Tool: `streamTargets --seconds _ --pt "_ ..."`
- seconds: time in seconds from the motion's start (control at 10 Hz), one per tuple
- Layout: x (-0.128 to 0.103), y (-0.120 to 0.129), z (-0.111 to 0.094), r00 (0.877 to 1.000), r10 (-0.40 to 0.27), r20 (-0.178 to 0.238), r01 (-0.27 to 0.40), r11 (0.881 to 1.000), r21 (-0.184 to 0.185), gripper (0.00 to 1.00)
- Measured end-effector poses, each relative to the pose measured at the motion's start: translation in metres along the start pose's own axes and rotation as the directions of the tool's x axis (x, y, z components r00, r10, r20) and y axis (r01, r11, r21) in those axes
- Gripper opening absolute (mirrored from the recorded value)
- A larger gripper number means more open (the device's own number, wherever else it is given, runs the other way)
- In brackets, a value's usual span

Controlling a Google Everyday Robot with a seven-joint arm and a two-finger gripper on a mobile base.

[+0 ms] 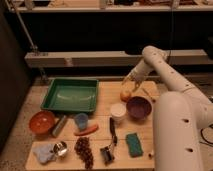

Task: Place apple in table surface

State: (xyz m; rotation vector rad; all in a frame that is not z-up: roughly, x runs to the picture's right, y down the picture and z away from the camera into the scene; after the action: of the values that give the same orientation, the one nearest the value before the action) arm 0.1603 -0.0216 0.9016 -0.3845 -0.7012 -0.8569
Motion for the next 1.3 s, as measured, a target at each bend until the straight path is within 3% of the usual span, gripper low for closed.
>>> streamTargets --seconds 0.6,1.3 --pt "0.014 0.018 0.009 1.000 0.022 0.008 -0.022 0.999 -0.026 0.54" --pt "0.023 0.033 0.020 0.998 0.039 0.056 -0.039 0.999 0.001 0.54"
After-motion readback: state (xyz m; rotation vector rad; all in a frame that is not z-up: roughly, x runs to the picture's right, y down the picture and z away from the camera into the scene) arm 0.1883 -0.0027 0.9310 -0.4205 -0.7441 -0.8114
